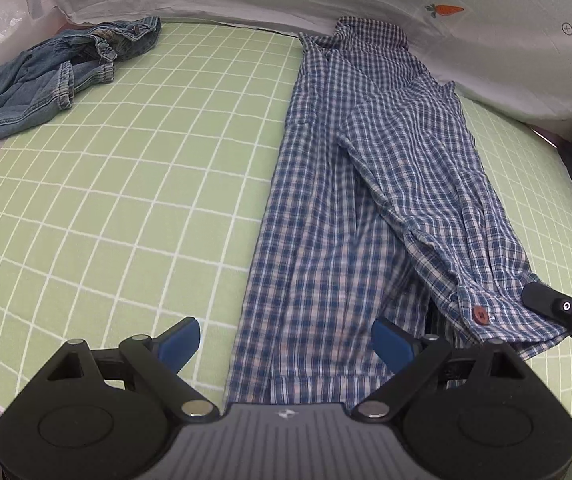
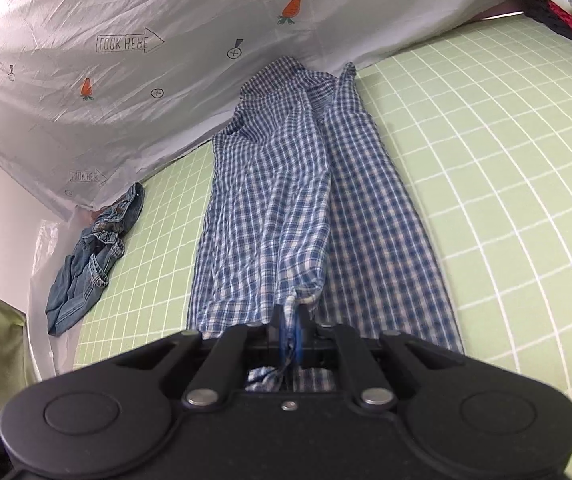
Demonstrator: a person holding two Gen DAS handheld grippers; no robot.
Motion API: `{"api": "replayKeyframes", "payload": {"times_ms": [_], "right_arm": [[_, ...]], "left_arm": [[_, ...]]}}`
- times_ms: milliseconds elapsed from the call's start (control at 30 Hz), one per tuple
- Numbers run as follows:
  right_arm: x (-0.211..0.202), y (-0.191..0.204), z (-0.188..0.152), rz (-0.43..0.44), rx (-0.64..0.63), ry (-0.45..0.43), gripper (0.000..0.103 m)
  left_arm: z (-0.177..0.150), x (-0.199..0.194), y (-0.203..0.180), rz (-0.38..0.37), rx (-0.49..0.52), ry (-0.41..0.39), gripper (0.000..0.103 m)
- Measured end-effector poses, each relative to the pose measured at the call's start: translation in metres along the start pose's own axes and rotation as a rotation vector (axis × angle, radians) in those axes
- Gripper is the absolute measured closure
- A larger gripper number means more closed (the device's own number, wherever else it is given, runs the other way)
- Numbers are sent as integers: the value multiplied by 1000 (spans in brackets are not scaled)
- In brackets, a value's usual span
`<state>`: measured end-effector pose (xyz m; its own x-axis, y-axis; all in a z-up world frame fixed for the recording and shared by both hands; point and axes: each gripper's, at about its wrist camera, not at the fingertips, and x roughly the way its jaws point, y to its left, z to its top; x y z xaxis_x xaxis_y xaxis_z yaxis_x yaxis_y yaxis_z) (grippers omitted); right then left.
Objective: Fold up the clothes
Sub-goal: 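Pull the shirt body flat with the right gripper and release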
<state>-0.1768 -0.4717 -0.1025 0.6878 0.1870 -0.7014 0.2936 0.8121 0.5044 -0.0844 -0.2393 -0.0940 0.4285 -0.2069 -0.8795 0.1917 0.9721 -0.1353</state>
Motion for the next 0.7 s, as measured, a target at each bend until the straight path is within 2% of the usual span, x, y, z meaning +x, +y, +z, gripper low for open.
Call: {"api": "replayKeyframes", "payload": {"times_ms": [300,533,633,700], "right_arm": [[-9,-26,-32,-40,35,49,98],[5,-30,-47,-106,-6,106,97],[5,-29,-49,-133,-44,112,94],[4,-25,-48,-167,-86,108,87]], "left_arm": [[-37,-2,-3,21,33,57,11],[-45,0,5,43,24,87,11],[-43,0,7,49,25,95,11],[-42,1,7,55,32,101,11]]}}
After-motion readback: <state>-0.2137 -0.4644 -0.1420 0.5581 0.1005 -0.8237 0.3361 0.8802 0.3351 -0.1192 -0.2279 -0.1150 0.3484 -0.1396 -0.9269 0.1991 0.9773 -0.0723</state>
